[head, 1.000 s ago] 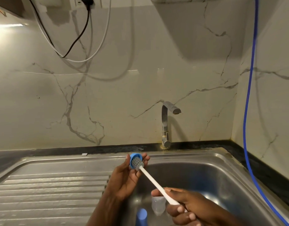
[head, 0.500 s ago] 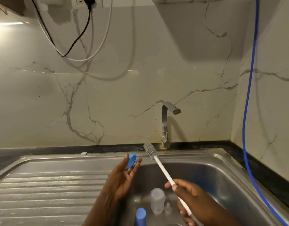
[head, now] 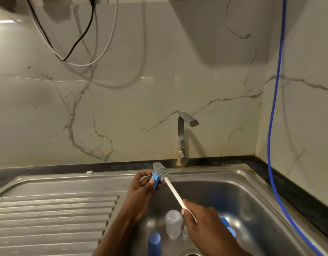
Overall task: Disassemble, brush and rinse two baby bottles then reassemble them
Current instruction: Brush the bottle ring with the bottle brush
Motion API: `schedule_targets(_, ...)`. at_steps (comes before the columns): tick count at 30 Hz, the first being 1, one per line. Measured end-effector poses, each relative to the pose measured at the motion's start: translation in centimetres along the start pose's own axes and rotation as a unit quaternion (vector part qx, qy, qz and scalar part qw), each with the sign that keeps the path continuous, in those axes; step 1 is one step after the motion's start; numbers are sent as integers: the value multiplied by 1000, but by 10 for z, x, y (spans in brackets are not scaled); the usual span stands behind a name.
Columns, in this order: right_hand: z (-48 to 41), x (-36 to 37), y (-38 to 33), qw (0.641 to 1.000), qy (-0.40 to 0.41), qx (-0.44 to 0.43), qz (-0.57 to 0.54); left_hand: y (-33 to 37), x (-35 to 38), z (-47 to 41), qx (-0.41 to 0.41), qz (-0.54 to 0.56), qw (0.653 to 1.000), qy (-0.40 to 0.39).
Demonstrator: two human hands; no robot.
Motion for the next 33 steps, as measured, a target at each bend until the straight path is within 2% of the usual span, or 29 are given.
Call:
schedule_targets(2,-7,3,11,1000,-17,-15,-20,2,0,1,21,-67,997,-16)
schedule_targets(4,-9,4,18,999,-25,-16,-14,2,1,1,30,-73,997,-22)
schedule_targets(7,-7,2,19,999,7,-39,-5,1,1,1,4,26,1000,2)
schedule_targets(10,0,0,6,999,-8,-49,10,-3,-5,-1,-36,126,991,31)
schedule_targets(15,0,8,4,999,-26,-29,-16,-3,-1,-1,-88,205,975,11)
schedule_targets(18,-4,13,10,1000,-22,-16,-13,-2,-4,-3,-68,186,980,12)
schedule_targets(22,-7,8,12,1000,-22,-12,-10,-6,-2,-2,-91,157,983,-17)
schedule_targets(29,-4,8,8,996,-50,-28,-74,-5,-3,-6,-68,165,983,32)
schedule_targets(33,-4,12,11,996,-70,-8,-48,-6,-5,-4,-79,171,982,32)
Point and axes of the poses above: each hand's wrist, its own z-axis away from the middle knuckle, its own x-axis out of the palm, y = z × x, the point moved 4 cm from there along -z, towards the middle knuckle, and after that the axes turned 7 degrees about y, right-handed, at the moved point
